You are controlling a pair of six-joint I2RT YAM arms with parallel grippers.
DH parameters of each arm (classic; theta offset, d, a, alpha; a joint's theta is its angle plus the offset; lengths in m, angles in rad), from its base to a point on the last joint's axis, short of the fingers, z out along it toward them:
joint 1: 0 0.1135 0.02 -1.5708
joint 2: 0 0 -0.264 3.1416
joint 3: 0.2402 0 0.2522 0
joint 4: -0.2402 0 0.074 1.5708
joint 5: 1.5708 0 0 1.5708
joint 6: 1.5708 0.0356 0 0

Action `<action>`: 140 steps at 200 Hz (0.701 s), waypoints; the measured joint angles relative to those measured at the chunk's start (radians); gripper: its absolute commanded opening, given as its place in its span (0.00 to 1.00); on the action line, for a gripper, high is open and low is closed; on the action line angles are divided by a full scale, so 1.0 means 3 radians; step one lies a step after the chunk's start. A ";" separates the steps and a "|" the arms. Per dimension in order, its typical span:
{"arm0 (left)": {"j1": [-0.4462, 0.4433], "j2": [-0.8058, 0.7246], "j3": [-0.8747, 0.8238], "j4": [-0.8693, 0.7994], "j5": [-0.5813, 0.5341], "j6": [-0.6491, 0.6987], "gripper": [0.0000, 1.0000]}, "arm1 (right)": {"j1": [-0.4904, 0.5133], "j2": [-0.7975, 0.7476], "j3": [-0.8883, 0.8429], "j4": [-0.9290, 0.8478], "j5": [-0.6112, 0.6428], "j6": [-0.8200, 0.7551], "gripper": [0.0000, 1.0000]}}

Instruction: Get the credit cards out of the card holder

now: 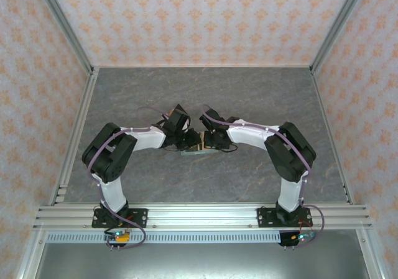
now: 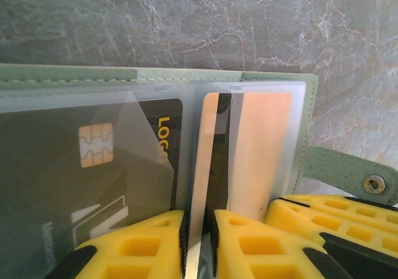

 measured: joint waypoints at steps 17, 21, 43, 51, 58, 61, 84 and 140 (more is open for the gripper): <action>0.0004 0.0000 -0.0001 0.0003 0.0009 -0.0001 0.18 | 0.0000 0.0001 0.0000 0.0000 0.0000 0.0000 0.10; 0.0006 0.0000 -0.0001 0.0003 0.0018 -0.0001 0.17 | 0.0000 0.0001 0.0000 0.0001 -0.0001 0.0000 0.10; 0.0022 0.0000 -0.0001 0.0003 0.0047 -0.0003 0.15 | 0.0000 0.0001 0.0000 0.0001 -0.0001 0.0000 0.10; 0.0022 0.0000 -0.0001 0.0000 0.0046 -0.0001 0.13 | 0.0000 0.0001 0.0000 0.0001 -0.0001 0.0000 0.10; 0.0022 -0.0001 -0.0001 -0.0005 0.0046 -0.0001 0.12 | -0.0003 0.0001 0.0000 0.0001 -0.0001 0.0000 0.10; 0.0022 -0.0003 -0.0001 -0.0010 0.0045 0.0000 0.12 | -0.0004 0.0001 0.0000 0.0001 -0.0001 0.0001 0.10; 0.0022 -0.0043 -0.0001 -0.0047 0.0025 0.0014 0.08 | -0.0009 0.0001 0.0000 0.0001 -0.0013 0.0011 0.10; 0.0011 -0.0345 0.0000 -0.0347 -0.0132 0.0202 0.02 | -0.0031 -0.0098 -0.0168 0.0188 -0.0036 0.0074 0.10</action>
